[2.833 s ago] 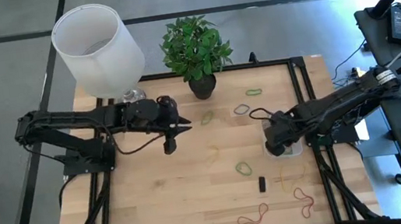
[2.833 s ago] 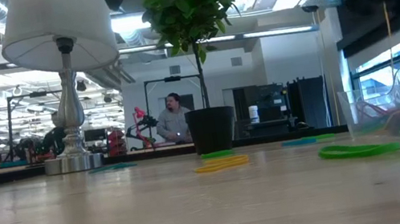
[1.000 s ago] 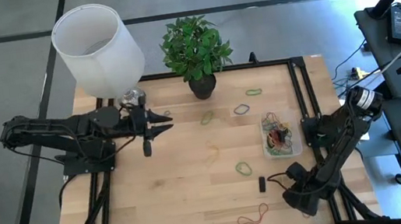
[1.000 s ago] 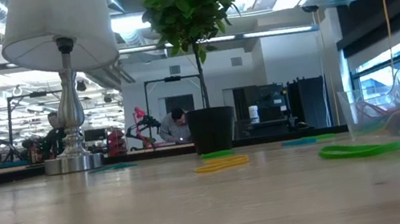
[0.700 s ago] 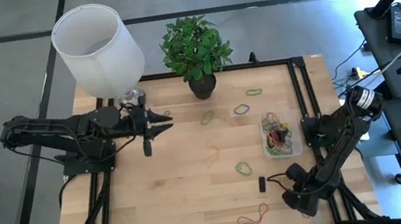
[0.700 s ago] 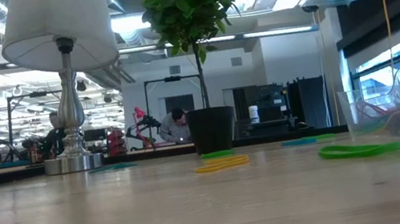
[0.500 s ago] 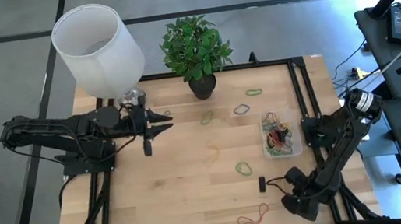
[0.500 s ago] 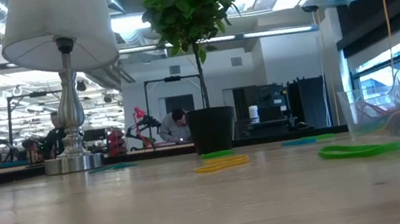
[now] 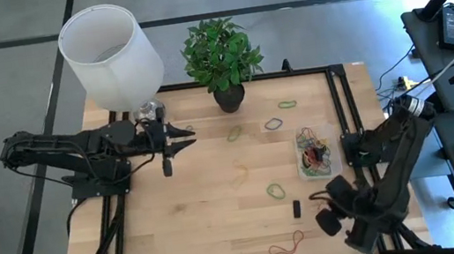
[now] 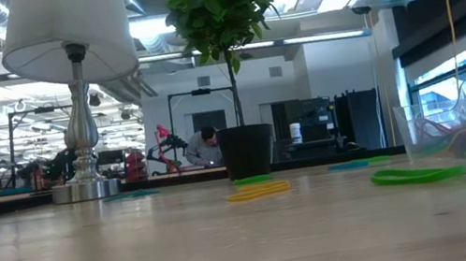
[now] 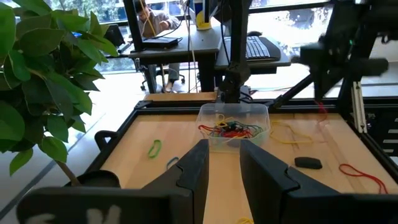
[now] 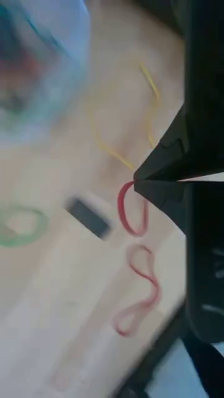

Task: Pick and place rubber bands into bin
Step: Put the red rubber band into the transparent bin

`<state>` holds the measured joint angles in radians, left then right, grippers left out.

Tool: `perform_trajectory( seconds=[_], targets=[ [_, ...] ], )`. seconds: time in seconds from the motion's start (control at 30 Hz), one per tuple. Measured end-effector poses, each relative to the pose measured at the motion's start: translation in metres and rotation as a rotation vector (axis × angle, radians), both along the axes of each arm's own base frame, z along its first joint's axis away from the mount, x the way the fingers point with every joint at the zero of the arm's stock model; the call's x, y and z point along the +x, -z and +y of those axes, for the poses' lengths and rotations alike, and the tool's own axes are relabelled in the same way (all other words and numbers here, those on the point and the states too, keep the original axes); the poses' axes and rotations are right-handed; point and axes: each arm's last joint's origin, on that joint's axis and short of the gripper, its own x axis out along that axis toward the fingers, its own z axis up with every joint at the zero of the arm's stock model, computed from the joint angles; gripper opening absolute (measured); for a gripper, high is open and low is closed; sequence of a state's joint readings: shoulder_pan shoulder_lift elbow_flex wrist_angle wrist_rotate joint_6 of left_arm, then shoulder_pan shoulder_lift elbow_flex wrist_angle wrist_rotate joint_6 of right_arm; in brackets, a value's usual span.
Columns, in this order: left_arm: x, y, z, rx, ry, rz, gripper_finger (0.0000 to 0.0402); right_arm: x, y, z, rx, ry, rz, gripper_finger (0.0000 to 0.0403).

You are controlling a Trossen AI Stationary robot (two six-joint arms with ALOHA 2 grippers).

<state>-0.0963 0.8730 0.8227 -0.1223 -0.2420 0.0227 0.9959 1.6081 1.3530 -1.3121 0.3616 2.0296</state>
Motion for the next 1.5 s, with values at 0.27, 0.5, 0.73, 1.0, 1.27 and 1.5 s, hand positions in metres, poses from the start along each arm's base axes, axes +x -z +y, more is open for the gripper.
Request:
perform_trajectory(
  seconds=[0.27,0.5,0.73,1.0,1.27,1.5],
  targets=[
    [0.0,0.0,0.0,-0.009,-0.002,-0.002,0.0086,0.006,-0.051,-0.029,-0.17,-0.042,-0.057,0.0001],
    [0.0,-0.003,0.0,-0.011,-0.001,-0.027,0.0086,0.022,-0.069,-0.07,-0.29,-0.048,-0.141,0.0001],
    [0.001,-0.003,0.0,-0.011,-0.004,-0.032,0.0086,0.035,-0.077,-0.103,-0.354,-0.137,-0.054,0.0],
    [0.001,-0.003,0.0,-0.017,-0.004,-0.032,0.0086,0.026,-0.063,-0.131,-0.302,-0.205,0.106,0.0],
    [0.001,-0.003,0.0,-0.038,-0.005,-0.035,0.0086,-0.017,-0.037,-0.153,-0.168,-0.12,0.173,0.0],
    [0.001,-0.003,0.0,-0.041,-0.006,-0.035,0.0086,-0.028,0.001,-0.154,0.002,-0.112,0.236,0.0]
  ],
)
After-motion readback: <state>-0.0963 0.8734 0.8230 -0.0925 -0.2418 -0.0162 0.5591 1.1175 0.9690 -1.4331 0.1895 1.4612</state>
